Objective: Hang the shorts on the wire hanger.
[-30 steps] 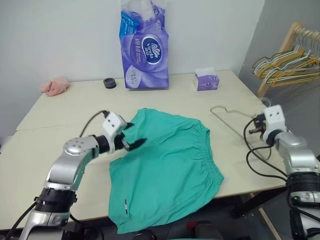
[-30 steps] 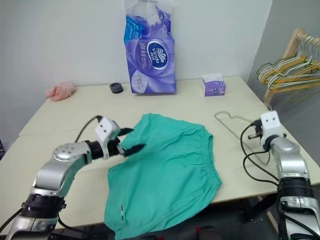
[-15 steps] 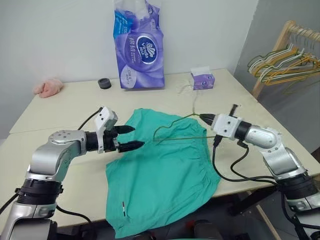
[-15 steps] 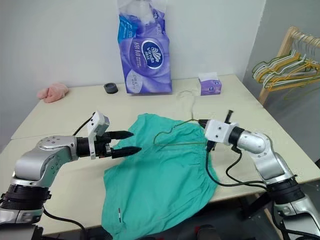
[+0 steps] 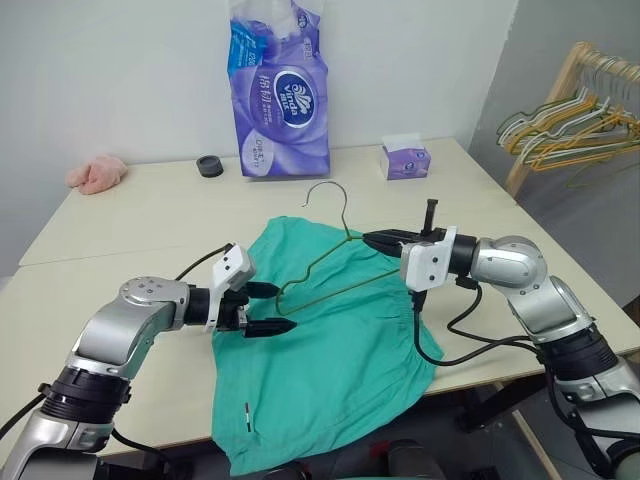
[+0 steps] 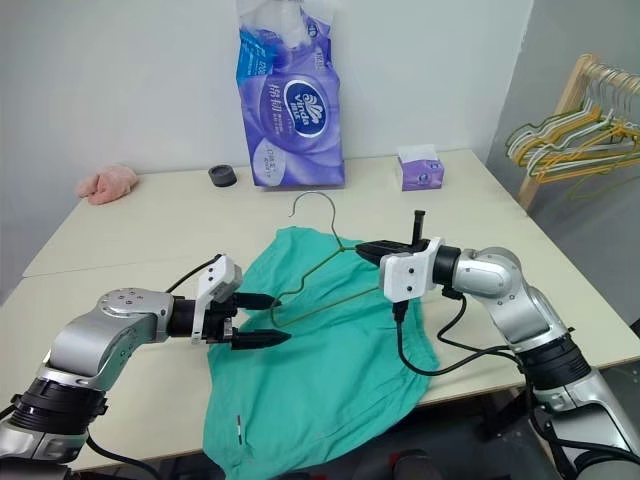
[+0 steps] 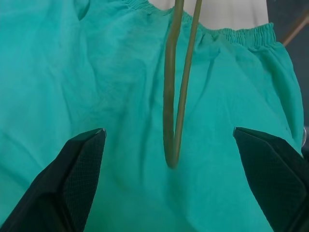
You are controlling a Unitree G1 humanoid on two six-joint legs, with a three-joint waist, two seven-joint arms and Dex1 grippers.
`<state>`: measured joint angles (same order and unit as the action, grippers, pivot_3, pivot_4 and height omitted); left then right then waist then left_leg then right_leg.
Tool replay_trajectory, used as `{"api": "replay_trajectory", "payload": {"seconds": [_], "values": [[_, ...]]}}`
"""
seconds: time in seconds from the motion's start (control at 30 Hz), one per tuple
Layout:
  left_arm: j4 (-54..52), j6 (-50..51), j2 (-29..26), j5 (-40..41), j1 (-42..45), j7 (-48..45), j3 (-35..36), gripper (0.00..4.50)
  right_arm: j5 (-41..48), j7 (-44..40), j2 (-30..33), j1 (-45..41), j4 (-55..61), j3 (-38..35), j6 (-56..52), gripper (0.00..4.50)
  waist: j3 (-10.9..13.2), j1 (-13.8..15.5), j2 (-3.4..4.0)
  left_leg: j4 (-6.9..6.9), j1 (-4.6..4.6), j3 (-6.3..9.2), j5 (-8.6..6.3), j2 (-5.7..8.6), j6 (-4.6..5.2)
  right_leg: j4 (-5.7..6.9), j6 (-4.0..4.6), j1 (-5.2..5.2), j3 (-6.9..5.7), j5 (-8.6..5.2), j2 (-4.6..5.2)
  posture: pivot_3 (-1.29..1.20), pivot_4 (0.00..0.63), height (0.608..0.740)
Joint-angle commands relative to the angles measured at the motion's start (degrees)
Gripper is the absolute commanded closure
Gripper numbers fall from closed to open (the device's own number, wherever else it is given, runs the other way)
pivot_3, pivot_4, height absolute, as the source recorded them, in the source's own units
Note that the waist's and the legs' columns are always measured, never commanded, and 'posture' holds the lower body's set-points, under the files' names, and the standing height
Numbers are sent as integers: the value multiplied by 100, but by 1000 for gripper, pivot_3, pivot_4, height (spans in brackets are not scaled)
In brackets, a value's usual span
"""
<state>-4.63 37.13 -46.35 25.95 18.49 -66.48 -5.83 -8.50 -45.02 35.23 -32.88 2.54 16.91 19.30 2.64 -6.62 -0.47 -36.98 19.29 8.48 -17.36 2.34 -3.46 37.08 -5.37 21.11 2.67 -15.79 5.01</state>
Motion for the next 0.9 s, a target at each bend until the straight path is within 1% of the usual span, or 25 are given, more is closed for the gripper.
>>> {"api": "replay_trajectory", "payload": {"seconds": [0.03, 0.43, 0.47, 0.67, 0.7, 0.73, 0.8, 0.9], "values": [[-148, -50, 56, 49, 51, -14, 56, 573, 30, -12, -51, -181, 158, -117, -10, 4500, 0, 0, 0, 0, 0, 0, 0, 0, 0, 0, 0, 0, 0, 0, 0, -118, 0, 740], [-206, -118, 209, 22, -46, -22, 12, 4291, 66, 14, -134, -90, 332, -168, -205, 4500, 0, -3, 0, 0, -1, 1, 0, 0, 0, 2, 0, 0, 0, 0, 0, -123, 0, 740], [-198, -129, 213, 15, -47, -22, 7, 4443, 56, 1, -123, -84, 347, -160, -197, 4500, 0, -3, 0, -1, -1, 1, 0, 0, 0, 2, 1, 0, 0, 0, 0, -123, 0, 740], [-175, -209, 278, -44, -115, 51, 34, 4443, 42, -448, 197, 8, 375, -18, -109, 4500, 0, -1, 0, -1, -1, 0, 0, 0, 0, 1, 1, -1, 0, 0, 0, -117, 0, 740], [-177, -219, 286, -62, -137, 70, 41, 4500, 63, -506, 240, 30, 386, -25, -91, 3963, 0, 0, 0, -1, -1, 0, 0, 0, 0, 1, 1, -1, 0, 0, 0, -114, 0, 740], [-179, -217, 286, -77, -162, 88, 48, 4500, 112, -604, 300, 68, 426, -36, -143, 3736, -1, 1, 0, -1, -1, 0, 0, 0, 0, 1, 1, -1, 0, 0, 0, -114, 0, 740], [-195, -226, 267, -91, -212, 97, 49, 4500, 185, -684, 372, 132, 510, -94, -223, 3095, -1, 5, -1, -1, -1, 0, 0, 0, 0, 1, 0, -1, 0, 0, 0, -110, 0, 740], [-174, -407, 177, -268, -307, 154, 32, 4500, 667, -1060, 738, 312, 835, -469, -1336, 2060, -1, 17, -1, -2, -1, 0, 0, 0, 0, 2, 1, -1, 0, 0, 0, -110, 0, 740]]}}
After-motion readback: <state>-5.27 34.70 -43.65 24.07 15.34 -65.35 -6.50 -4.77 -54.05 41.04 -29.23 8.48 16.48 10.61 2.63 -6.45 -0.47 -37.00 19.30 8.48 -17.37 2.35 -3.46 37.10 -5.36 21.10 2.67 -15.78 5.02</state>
